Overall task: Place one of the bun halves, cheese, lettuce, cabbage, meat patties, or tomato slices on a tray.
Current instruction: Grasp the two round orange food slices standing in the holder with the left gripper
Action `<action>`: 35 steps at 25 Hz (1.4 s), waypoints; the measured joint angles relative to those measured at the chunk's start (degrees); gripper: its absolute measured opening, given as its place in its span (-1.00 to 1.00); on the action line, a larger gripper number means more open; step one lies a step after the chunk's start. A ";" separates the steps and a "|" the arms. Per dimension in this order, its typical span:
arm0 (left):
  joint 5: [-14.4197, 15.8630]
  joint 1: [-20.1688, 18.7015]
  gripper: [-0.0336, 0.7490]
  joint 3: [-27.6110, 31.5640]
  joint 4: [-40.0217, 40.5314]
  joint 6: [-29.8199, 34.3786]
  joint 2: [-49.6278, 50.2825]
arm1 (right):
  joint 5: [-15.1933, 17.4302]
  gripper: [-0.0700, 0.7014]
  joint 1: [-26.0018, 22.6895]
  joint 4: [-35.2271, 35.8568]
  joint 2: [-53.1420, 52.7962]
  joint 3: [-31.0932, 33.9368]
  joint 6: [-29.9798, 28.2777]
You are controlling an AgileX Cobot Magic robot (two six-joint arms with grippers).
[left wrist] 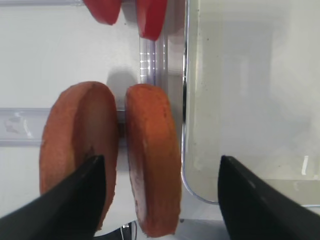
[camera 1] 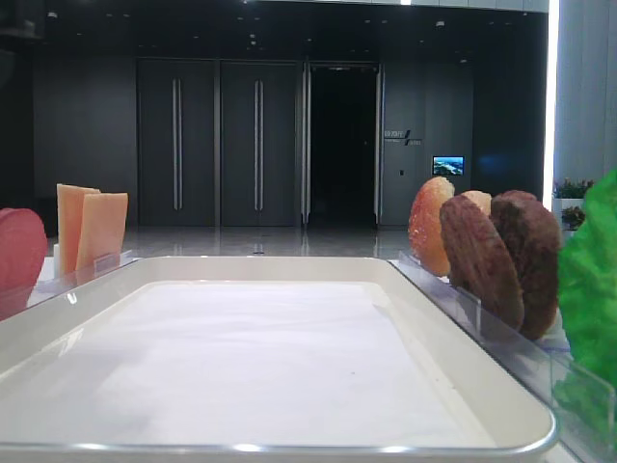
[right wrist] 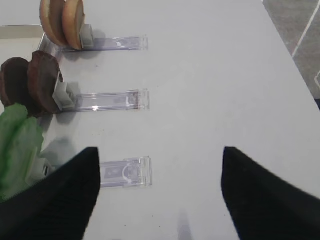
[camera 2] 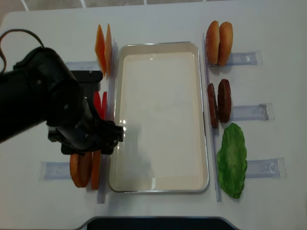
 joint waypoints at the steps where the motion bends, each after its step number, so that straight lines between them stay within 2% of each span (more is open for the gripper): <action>1: 0.00 0.00 0.45 0.00 0.05 0.00 0.00 | 0.00 0.51 0.00 0.00 0.00 0.00 0.00; 19: 0.21 0.00 0.40 0.00 0.57 -0.19 3.76 | 0.00 0.51 0.00 0.00 0.00 0.00 0.00; 22: 0.58 0.00 0.24 0.00 0.57 -0.19 4.18 | 0.00 0.51 0.00 0.00 0.00 0.00 0.00; 30: 1.81 0.00 -0.42 0.00 1.16 -0.06 4.18 | 0.00 0.51 0.00 0.00 0.00 0.00 0.00; 35: 2.23 0.00 -0.53 0.00 1.40 0.86 4.18 | 0.00 0.51 0.00 0.00 0.00 0.00 0.00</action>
